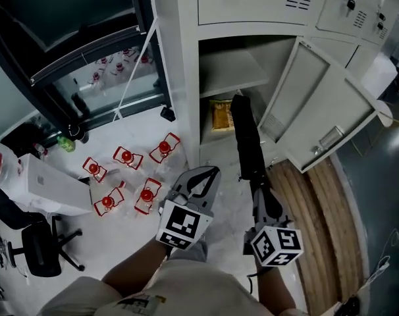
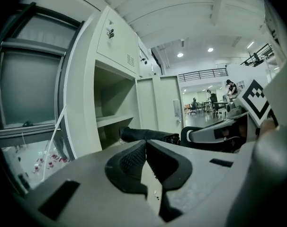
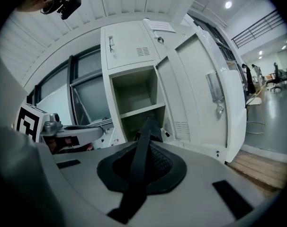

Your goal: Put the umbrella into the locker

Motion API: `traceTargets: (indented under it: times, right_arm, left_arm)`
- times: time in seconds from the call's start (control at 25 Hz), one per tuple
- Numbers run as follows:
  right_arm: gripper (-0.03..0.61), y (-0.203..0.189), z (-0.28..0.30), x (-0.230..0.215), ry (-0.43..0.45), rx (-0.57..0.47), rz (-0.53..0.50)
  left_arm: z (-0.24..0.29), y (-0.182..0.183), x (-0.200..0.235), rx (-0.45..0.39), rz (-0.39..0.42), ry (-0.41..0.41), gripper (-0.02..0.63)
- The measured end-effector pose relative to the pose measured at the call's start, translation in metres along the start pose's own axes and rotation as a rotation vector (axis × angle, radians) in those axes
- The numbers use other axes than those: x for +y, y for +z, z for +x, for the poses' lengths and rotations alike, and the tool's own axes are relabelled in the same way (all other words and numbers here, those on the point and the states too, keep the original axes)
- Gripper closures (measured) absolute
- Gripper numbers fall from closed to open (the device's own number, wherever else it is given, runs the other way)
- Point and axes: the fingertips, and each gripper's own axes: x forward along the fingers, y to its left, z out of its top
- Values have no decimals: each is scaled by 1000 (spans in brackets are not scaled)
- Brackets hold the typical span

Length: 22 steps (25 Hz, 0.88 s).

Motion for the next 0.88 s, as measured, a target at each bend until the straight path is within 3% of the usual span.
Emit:
traceTargets:
  times: [0.44,0.88]
  right_arm:
    - [560,26,81,-7,-32,26,-81]
    - [560,54,127,-17,20,28,-145]
  left_arm:
    - [53,4,53,-9,-10,-50,604]
    - [78,14,75,-29,-54,-2,604]
